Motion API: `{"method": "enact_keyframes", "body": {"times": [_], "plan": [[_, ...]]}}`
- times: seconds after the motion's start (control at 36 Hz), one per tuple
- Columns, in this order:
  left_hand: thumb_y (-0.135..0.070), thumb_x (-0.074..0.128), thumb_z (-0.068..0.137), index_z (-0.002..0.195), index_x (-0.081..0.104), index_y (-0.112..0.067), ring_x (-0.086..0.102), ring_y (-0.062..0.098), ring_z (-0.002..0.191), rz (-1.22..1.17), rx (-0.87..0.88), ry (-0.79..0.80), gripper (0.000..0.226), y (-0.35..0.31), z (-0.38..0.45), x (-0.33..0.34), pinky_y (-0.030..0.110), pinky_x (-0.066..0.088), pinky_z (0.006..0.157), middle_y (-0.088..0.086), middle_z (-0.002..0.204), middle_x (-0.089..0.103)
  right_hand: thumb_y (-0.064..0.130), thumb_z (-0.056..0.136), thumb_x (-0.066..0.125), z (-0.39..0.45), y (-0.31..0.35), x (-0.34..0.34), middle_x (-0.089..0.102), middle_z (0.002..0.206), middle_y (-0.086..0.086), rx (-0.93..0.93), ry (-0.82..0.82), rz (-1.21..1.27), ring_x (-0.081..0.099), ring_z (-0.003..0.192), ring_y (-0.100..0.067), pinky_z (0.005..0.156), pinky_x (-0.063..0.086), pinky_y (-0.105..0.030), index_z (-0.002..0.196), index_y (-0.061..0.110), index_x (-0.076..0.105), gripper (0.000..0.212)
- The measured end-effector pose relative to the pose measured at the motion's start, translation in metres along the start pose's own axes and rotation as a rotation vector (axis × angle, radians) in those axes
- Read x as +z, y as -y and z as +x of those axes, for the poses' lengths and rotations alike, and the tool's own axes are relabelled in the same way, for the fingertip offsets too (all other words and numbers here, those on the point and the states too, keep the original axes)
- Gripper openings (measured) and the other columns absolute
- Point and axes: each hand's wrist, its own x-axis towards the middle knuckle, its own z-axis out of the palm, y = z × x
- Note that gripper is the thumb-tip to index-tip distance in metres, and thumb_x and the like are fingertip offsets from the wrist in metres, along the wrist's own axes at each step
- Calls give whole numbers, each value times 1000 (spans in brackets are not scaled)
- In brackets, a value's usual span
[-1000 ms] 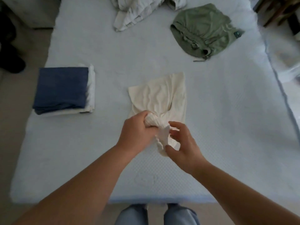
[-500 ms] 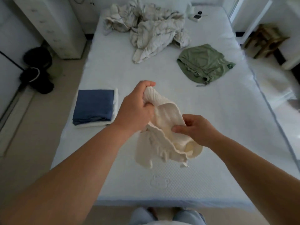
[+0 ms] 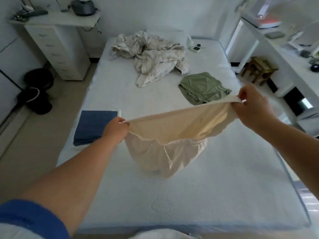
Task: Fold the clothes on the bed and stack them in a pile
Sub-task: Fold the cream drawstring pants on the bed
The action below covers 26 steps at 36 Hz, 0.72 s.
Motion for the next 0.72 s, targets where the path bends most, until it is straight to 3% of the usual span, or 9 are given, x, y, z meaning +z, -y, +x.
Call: {"method": "enact_keyframes", "body": {"times": [0.11, 0.19, 0.25, 0.39, 0.47, 0.53, 0.61, 0.67, 0.72], "plan": [[-16, 39, 91, 102, 55, -18, 54, 26, 86, -209, -51, -6, 19, -35, 1, -7, 33, 46, 65, 9, 103, 54, 13, 78, 63, 0, -23, -8, 52, 87, 7, -106, 240, -232, 49, 78, -19, 67, 40, -31, 102, 27, 47, 32], [-10, 37, 91, 100, 58, -10, 52, 33, 93, -128, 62, -36, 22, -64, 4, -13, 40, 52, 73, 16, 104, 53, 18, 81, 62, 2, -35, -19, 53, 93, 4, -137, 521, -636, 49, 82, -16, 68, 39, -28, 112, 26, 52, 34], [-8, 38, 90, 101, 59, -2, 54, 37, 98, -15, 157, -63, 24, -81, 6, -19, 45, 52, 81, 22, 105, 56, 15, 84, 57, 2, -35, -27, 53, 93, 3, -46, 592, -696, 51, 83, -18, 68, 40, -28, 111, 23, 56, 28], [-12, 50, 86, 91, 62, -5, 53, 29, 93, 200, 274, -10, 15, -96, 1, -28, 32, 40, 70, 11, 97, 56, 4, 90, 55, -1, -27, -37, 62, 92, -9, 491, 530, 386, 62, 81, -26, 71, 53, -41, 90, 13, 61, 11], [-12, 51, 89, 79, 59, -5, 53, 28, 94, 406, 295, 159, 15, -98, -12, -24, 25, 35, 60, 13, 98, 56, 1, 89, 54, -8, -23, -28, 62, 92, -10, 611, 472, 715, 64, 79, -27, 70, 53, -43, 91, 10, 59, 10], [-17, 51, 89, 85, 59, -3, 51, 28, 89, 468, 281, 224, 16, -97, -16, -21, 27, 33, 58, 16, 99, 56, 2, 89, 54, -10, -19, -23, 60, 94, -10, 646, 419, 852, 62, 83, -27, 73, 52, -45, 91, 9, 57, 7], [-24, 50, 91, 89, 57, -2, 54, 27, 80, 381, 220, 249, 23, -88, -16, -21, 30, 40, 63, 16, 94, 57, 4, 87, 58, -8, -13, -22, 59, 100, -8, 562, 494, 798, 59, 88, -24, 73, 51, -36, 98, 12, 59, 14], [-29, 50, 92, 96, 59, -2, 60, 31, 79, 244, 153, 209, 30, -81, -12, -24, 37, 51, 77, 16, 92, 60, -3, 81, 62, -4, -12, -24, 55, 101, -7, 443, 608, 568, 57, 87, -22, 66, 49, -27, 104, 15, 57, 30], [-34, 48, 93, 95, 59, -4, 60, 29, 71, 215, 108, 136, 32, -75, -9, -27, 38, 49, 82, 12, 85, 57, -4, 79, 60, -3, -10, -28, 54, 100, -4, 253, 662, 188, 54, 83, -19, 63, 45, -23, 105, 19, 53, 36]]}}
